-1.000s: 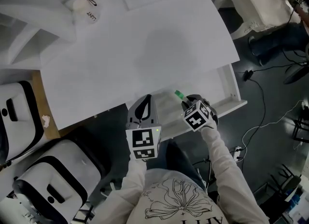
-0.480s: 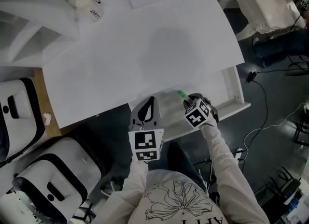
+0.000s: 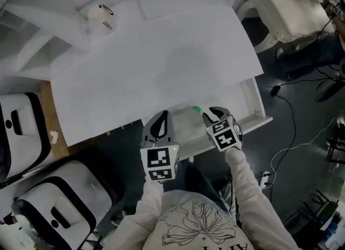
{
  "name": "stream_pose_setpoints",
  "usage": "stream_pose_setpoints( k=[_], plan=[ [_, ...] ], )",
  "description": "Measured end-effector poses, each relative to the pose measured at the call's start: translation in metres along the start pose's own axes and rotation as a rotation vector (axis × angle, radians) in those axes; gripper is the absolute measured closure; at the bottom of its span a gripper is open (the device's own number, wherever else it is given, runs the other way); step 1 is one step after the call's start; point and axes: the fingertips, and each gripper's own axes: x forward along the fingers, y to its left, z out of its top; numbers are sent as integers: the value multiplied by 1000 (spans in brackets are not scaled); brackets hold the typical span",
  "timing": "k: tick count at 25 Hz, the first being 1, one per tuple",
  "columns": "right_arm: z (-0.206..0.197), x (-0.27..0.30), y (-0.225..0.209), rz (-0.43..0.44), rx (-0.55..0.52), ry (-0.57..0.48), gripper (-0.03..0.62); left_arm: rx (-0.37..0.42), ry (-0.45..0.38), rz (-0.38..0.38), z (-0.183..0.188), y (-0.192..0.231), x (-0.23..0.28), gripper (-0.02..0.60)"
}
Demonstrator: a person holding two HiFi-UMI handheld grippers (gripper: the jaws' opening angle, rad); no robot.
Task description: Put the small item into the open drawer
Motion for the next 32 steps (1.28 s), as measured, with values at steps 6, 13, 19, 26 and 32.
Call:
stream_pose_setpoints(
  k=[6, 13, 19, 26, 32],
  plan=[
    [56, -82, -17, -161, 81, -274, 523, 47, -73, -11, 32, -16, -19, 577],
    [89, -184, -19, -311, 172, -534, 566, 73, -188, -31, 76, -37, -53, 577],
    [97, -250, -13, -375, 219, -676, 569, 102, -283, -50, 110, -54, -84, 577],
    [99, -300, -10, -438, 256, -773, 572, 117, -381, -66, 144, -68, -117, 577],
    [100, -330, -5, -463, 270, -844, 574, 129, -439, -76, 160, -78, -139, 577]
  ],
)
